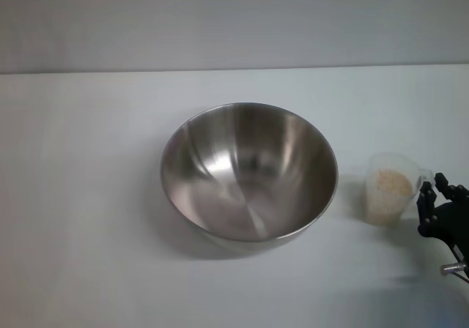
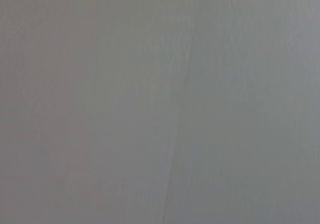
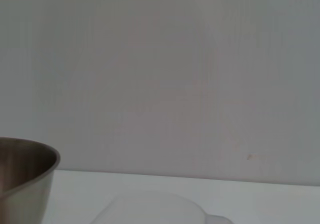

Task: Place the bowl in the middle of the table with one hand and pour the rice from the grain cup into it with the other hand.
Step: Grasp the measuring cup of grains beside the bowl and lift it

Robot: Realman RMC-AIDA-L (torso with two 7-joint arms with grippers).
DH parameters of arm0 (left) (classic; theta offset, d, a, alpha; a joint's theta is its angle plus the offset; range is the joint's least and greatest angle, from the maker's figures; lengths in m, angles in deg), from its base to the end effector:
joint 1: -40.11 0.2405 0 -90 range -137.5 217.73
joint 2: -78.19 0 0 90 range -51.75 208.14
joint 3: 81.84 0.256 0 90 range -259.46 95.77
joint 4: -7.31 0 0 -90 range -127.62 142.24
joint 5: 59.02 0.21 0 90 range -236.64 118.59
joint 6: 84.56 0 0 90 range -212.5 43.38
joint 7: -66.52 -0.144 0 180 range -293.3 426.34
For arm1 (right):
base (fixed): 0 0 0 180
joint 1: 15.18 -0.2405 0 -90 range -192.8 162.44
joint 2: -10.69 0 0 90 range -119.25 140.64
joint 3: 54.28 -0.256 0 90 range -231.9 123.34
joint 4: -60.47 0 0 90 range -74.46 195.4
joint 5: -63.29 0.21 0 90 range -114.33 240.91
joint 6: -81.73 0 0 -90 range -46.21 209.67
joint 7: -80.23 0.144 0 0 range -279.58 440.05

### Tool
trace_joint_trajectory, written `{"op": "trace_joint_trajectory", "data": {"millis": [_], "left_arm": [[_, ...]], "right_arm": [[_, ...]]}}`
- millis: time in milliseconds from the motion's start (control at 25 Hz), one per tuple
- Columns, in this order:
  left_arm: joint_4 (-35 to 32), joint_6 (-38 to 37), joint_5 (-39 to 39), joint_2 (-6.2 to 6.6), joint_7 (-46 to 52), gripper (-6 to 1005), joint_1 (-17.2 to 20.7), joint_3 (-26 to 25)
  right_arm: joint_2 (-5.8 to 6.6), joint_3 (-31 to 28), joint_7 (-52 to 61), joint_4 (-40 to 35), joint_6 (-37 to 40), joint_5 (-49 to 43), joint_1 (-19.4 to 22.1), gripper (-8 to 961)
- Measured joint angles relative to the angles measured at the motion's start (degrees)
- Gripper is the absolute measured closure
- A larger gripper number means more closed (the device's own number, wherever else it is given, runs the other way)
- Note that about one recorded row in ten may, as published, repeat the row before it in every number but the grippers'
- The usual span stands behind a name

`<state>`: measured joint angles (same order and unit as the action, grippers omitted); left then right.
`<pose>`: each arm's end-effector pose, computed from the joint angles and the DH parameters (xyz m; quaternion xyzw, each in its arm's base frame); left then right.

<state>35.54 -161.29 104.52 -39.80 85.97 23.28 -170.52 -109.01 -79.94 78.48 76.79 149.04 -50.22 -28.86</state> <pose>-0.2912 0.3328 0.0800 -0.5561 -0.1496 -0.4976 0.6487 0.3507 0.2543 -0.0576 -0.7194 0.2650 0.2380 0.5964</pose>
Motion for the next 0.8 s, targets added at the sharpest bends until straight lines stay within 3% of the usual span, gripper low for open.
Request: {"op": "trace_joint_trajectory", "data": {"millis": [360,560,800], "left_arm": [[0.00,-1.19,0.03,0.05,0.16,305,0.89,0.36],[0.44,-1.42,0.03,0.05,0.16,305,1.39,0.43],[0.73,-1.61,0.02,-0.01,0.15,304,1.66,0.45]], "right_arm": [[-0.04,0.70,0.00,0.05,0.40,-0.17,-0.02,754],[-0.07,0.88,0.00,0.12,0.47,-0.21,-0.03,849],[-0.09,0.88,0.00,0.12,0.91,-0.23,-0.01,846]]}}
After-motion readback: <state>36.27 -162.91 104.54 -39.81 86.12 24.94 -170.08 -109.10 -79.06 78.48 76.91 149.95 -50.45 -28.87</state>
